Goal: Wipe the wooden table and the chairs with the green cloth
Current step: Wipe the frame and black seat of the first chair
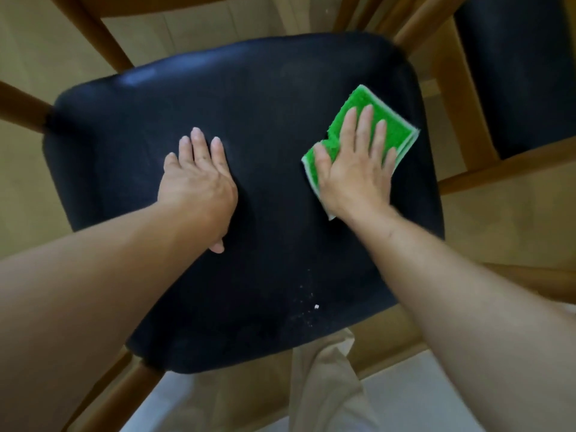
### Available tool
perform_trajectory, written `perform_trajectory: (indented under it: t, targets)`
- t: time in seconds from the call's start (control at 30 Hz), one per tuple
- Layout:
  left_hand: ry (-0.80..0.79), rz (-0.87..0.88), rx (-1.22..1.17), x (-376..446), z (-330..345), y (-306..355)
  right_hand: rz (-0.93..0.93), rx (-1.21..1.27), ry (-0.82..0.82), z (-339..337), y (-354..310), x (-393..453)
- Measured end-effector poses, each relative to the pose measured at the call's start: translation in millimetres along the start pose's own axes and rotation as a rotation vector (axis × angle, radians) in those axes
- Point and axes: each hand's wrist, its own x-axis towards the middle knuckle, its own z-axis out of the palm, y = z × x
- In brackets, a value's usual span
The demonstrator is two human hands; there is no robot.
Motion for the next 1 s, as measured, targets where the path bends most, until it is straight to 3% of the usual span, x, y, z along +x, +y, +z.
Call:
perform_trajectory:
  t: [0.1, 0.23, 0.4, 0.5, 0.6, 0.73, 0.9, 1.0]
  targets:
    - [0.03, -0.02, -0.003, 0, 2, 6, 0.003, -0.008, 0.081, 30, -23, -56]
    - [0.087, 0.0, -0.036, 0, 6, 5, -0.166, -0.056, 0.01, 63, -33, -137]
    - [0.104, 0.015, -0.002, -1, 9, 4, -0.316, -0.081, -0.012, 55, -10, -100]
    - [0.13, 0.031, 0.015, 0, 12, 2, -0.254, -0.057, 0.068, 26, 1, -31]
    - [0.148, 0.041, 0.014, 0, 14, 2, -0.07, 0.02, 0.072, -7, 2, 29]
    - [0.153, 0.04, -0.005, -2, 14, 3, 0.043, 0.054, 0.138, -4, -26, 30]
    - [0.155, 0.039, -0.033, -2, 8, 6, -0.415, -0.071, 0.09, 44, -56, -64]
    - [0.18, 0.035, -0.02, -3, 10, 7, -0.566, -0.123, 0.051, 57, -48, -91]
